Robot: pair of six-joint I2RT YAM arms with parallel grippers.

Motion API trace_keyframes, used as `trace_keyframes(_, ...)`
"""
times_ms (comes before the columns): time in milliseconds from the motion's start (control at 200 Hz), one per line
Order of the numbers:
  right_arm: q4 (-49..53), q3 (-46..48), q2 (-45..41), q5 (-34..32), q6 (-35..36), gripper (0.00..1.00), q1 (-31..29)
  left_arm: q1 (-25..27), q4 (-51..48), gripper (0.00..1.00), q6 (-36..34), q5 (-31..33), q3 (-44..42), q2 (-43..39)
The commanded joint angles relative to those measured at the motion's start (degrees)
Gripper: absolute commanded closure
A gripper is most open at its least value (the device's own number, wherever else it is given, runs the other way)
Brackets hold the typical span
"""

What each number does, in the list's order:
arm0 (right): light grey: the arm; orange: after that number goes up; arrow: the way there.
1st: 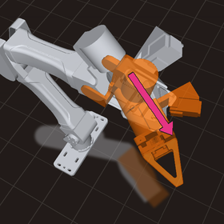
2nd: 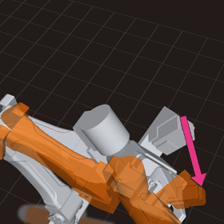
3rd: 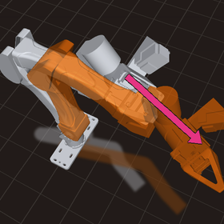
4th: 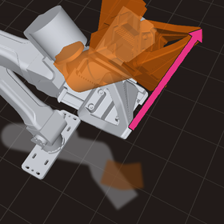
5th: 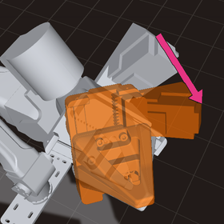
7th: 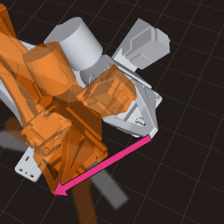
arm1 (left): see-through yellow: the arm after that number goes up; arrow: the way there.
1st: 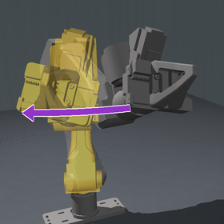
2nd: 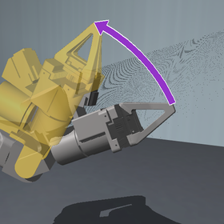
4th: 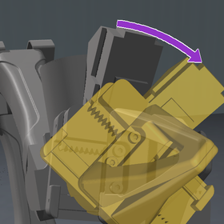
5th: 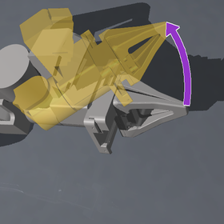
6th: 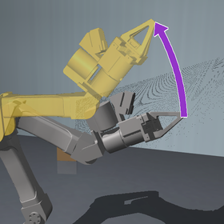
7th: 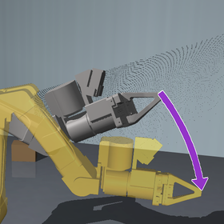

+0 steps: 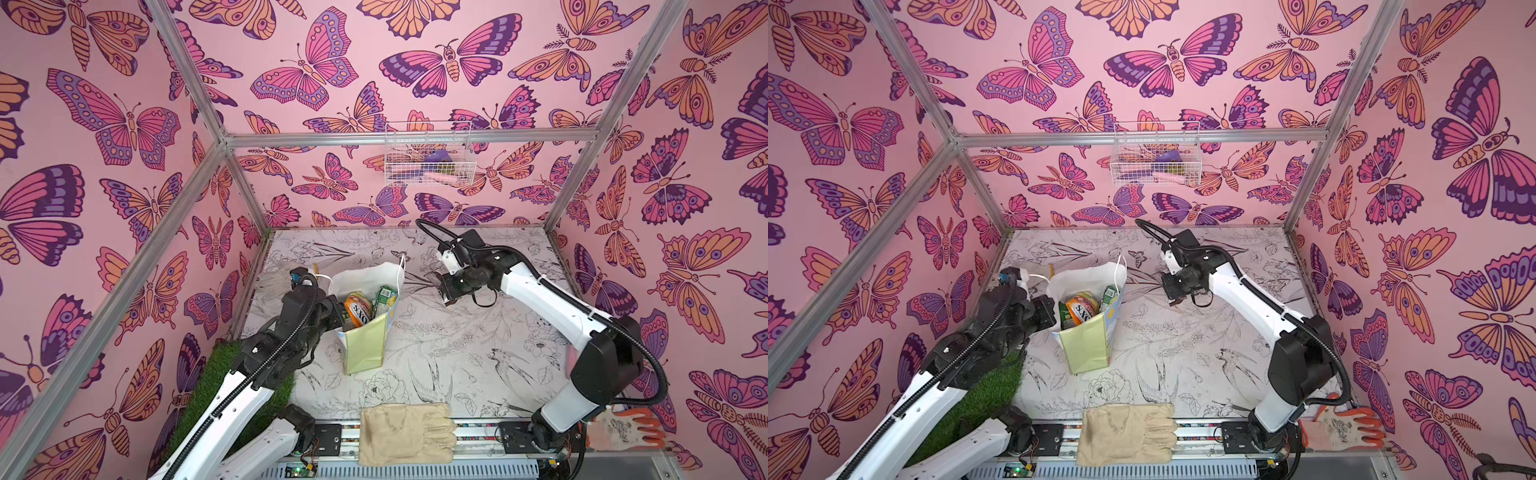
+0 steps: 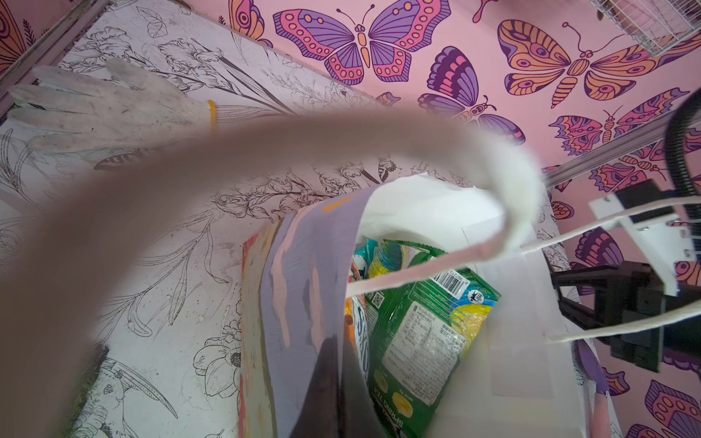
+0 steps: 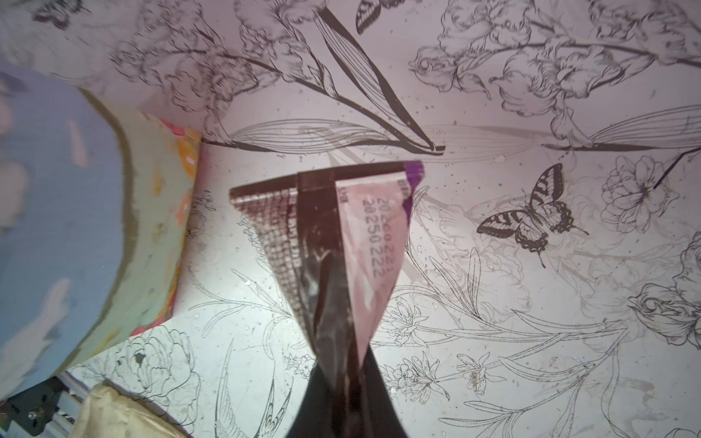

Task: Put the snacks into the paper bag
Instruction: 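Lift the chocolate bar off the table with the right gripper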

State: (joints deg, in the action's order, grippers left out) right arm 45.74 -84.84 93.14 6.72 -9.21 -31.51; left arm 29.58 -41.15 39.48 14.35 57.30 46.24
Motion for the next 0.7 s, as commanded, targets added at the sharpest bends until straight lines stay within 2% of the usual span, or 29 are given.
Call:
trace_keyframes(0, 1.02, -2.87, -2.65, 3.0, -0.93, 0.91, -0.4, -0.23, 2.84, 1.0, 0.03, 0.24, 1.05, -1.24)
trace_keyframes(200, -1.51, -3.07, -9.52, 6.28, -2.16, 0.94, -0.92, -0.24, 2.87, 1.0, 0.16, 0.15, 1.24, -1.17)
trace_keyframes(696, -10.36, -2.8, -20.34, 12.31, -7.28, 0.95, -3.39, -0.23, 2.83, 1.0, 0.32, -0.2, 1.32, -1.15)
